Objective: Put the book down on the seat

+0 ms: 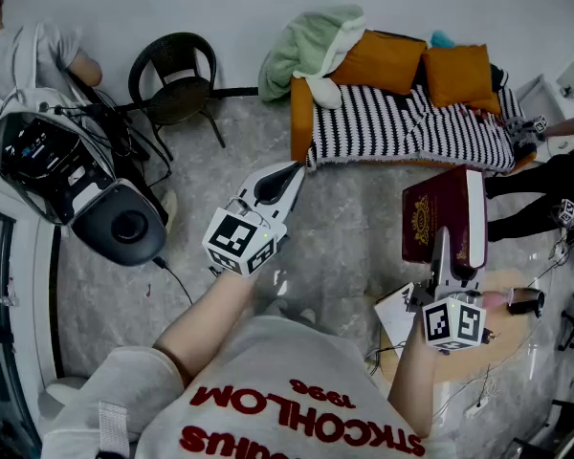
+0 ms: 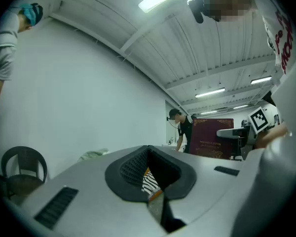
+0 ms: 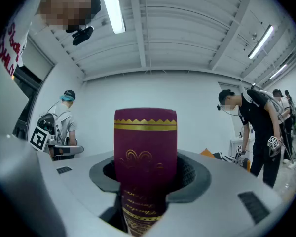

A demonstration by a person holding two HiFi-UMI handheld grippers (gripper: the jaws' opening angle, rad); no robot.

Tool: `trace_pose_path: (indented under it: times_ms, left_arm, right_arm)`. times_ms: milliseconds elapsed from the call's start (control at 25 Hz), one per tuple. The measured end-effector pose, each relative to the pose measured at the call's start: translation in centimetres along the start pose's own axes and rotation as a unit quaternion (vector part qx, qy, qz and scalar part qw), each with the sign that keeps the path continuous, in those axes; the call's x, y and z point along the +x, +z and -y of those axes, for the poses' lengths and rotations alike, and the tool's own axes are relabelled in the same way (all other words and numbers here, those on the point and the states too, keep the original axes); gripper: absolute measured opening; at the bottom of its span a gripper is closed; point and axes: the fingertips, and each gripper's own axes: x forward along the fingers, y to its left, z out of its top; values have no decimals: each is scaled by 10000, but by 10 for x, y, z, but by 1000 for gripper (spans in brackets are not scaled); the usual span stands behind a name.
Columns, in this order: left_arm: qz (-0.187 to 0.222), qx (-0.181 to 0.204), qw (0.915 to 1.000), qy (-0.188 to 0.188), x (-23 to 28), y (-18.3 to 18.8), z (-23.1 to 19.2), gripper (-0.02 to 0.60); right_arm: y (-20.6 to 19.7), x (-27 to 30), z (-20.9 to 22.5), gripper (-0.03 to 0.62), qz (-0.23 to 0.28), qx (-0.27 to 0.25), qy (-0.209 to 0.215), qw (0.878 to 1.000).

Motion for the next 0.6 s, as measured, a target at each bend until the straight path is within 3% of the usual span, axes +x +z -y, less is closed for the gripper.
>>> trace_pose_path:
  times_ms: [600]
  left_arm:
    - [-29, 79, 9999, -76, 9, 1, 2, 15]
  right_arm:
    - [0, 14, -6, 241, -91, -26, 10, 10000]
